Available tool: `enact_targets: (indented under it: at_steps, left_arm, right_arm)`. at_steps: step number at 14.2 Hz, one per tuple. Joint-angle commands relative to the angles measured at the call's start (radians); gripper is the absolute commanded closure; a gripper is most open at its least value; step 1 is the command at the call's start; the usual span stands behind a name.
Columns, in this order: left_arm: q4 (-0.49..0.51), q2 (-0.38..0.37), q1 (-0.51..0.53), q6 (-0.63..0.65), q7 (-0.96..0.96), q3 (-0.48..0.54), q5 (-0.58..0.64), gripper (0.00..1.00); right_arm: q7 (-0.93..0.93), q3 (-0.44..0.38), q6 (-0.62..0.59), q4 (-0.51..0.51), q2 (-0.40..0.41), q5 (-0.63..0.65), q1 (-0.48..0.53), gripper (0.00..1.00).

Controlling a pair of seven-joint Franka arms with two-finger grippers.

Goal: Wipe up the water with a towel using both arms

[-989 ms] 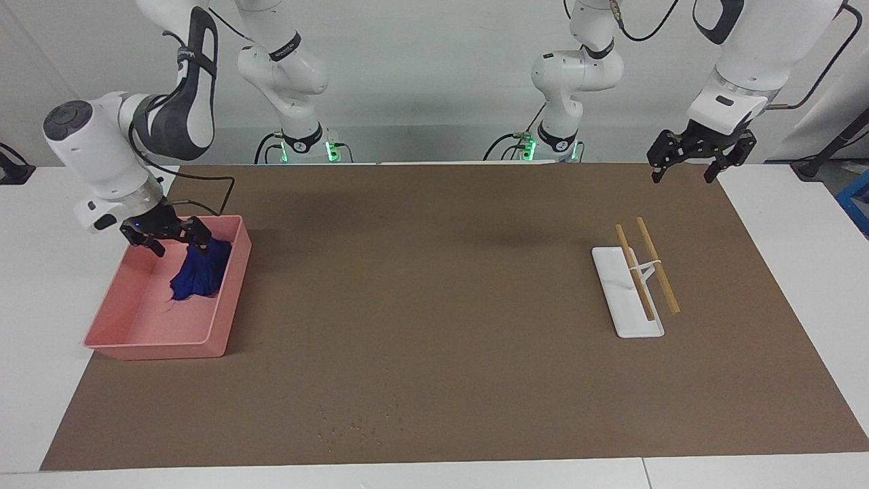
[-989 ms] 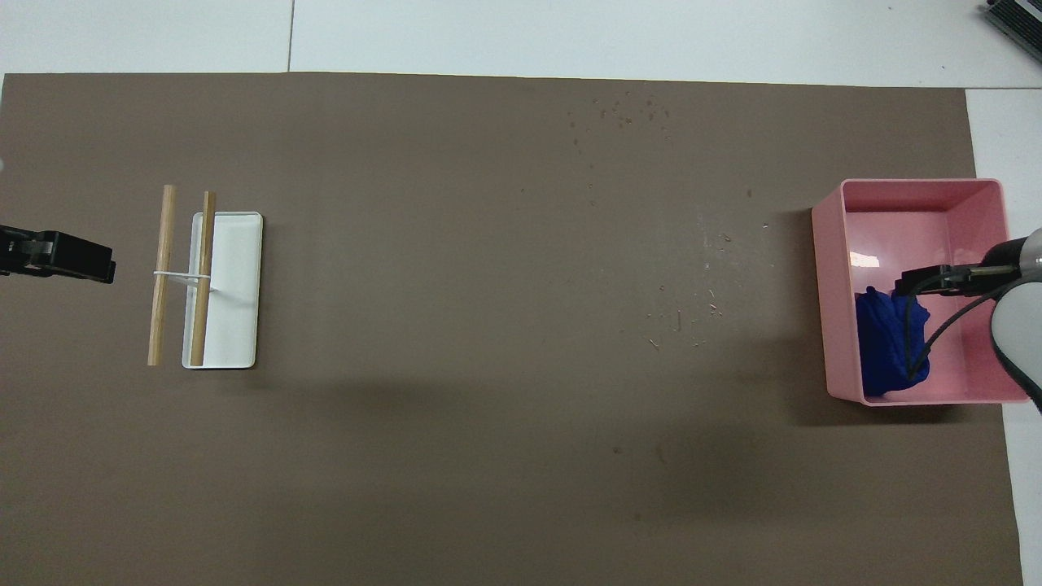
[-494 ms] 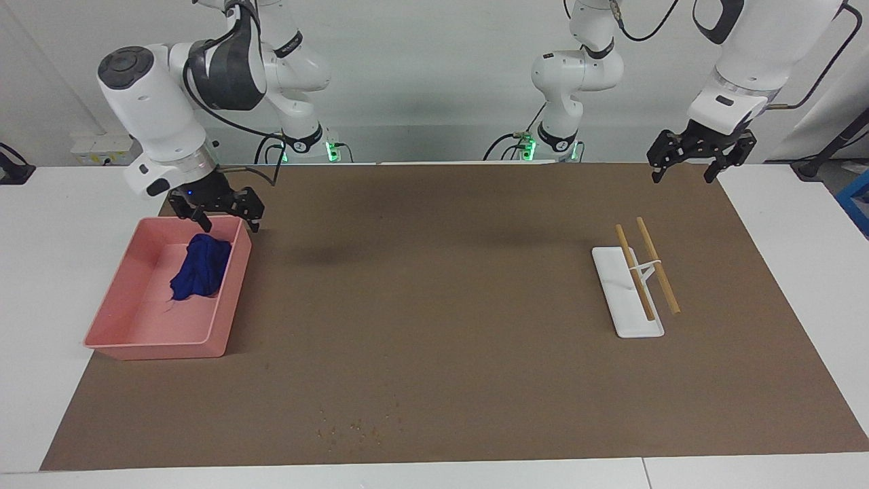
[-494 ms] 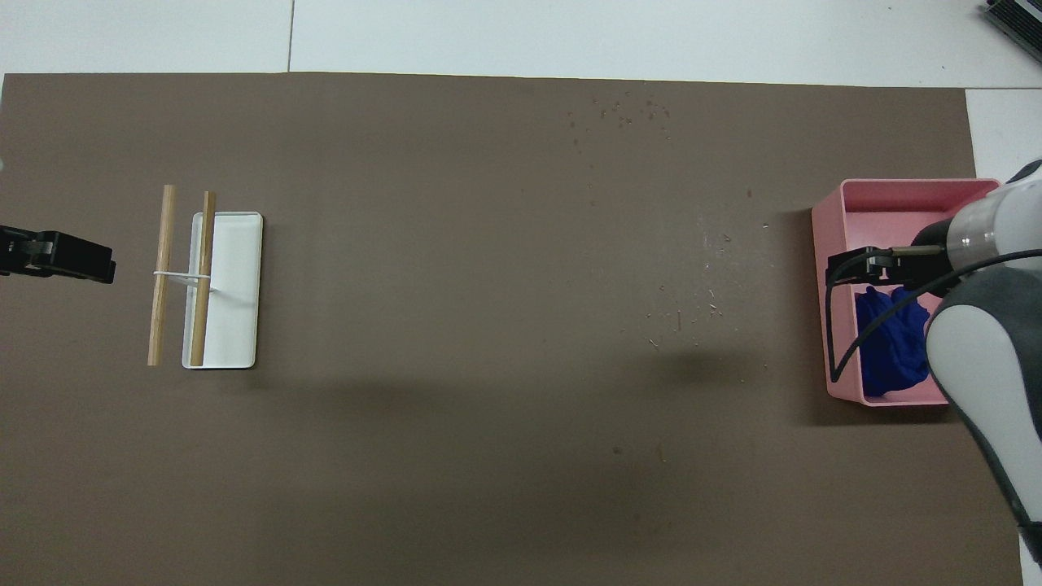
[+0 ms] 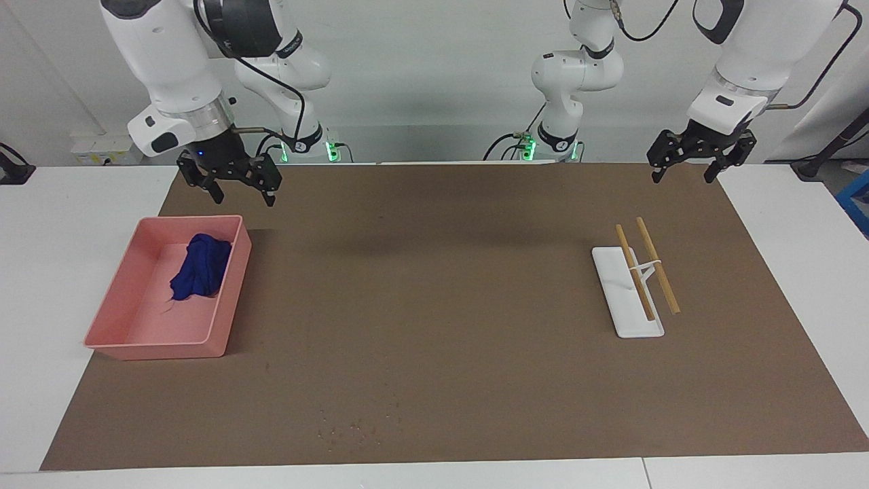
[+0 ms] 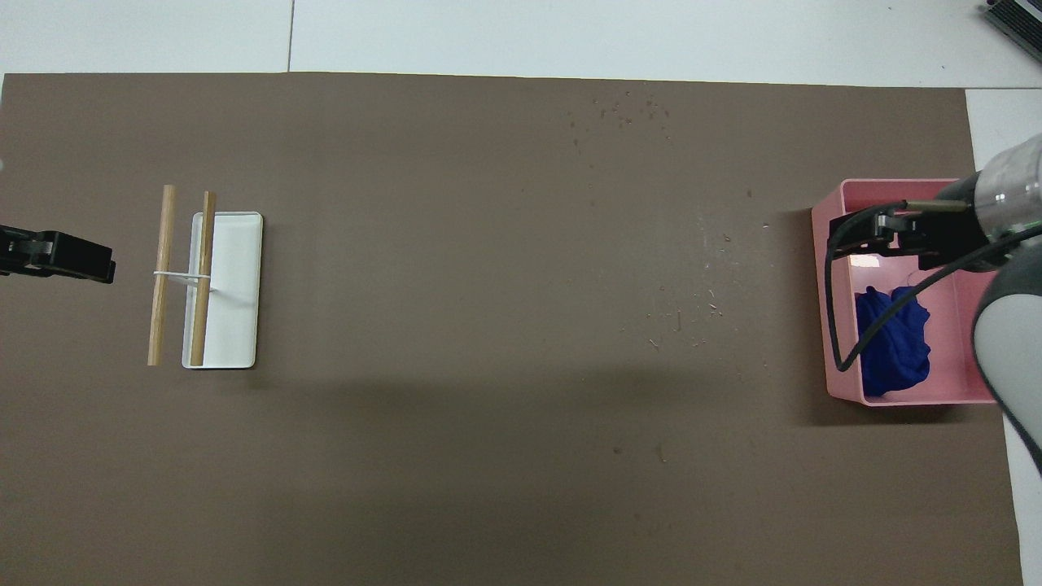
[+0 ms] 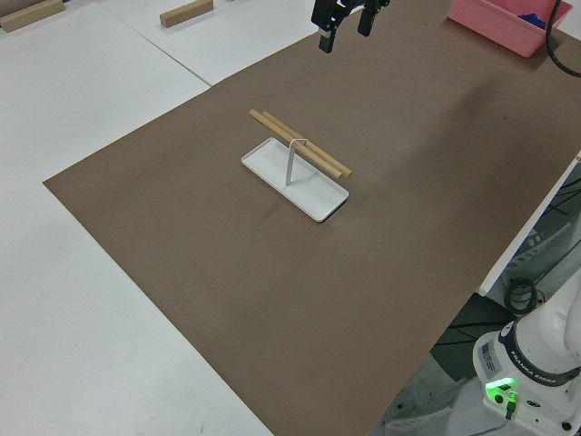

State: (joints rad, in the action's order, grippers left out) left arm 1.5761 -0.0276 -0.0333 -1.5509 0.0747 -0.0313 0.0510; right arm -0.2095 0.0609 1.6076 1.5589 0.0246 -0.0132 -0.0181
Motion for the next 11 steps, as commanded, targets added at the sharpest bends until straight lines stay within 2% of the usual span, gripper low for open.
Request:
enact_targets:
  at_steps: [1,4,6,11]
  left_arm:
    - [0.009,-0.017,-0.01,0.012,-0.01,0.01,-0.013,0.0]
    - [0.009,-0.017,-0.016,0.014,-0.01,0.01,-0.013,0.0]
    - [0.009,-0.017,-0.016,0.014,-0.01,0.01,-0.013,0.0]
    - [0.009,-0.018,-0.016,0.009,-0.012,0.01,-0.013,0.0]
  right_arm:
    - [-0.004,0.005,-0.063,-0.095,0.051,0.022,0.015,0.0]
    - [0.025,-0.007,-0.12,-0.08,0.02,0.021,0.021,0.0]
    - [0.059,-0.007,-0.135,-0.024,-0.027,0.018,0.047,0.0]
    - [0.056,-0.007,-0.062,0.033,-0.052,0.018,0.046,0.0]
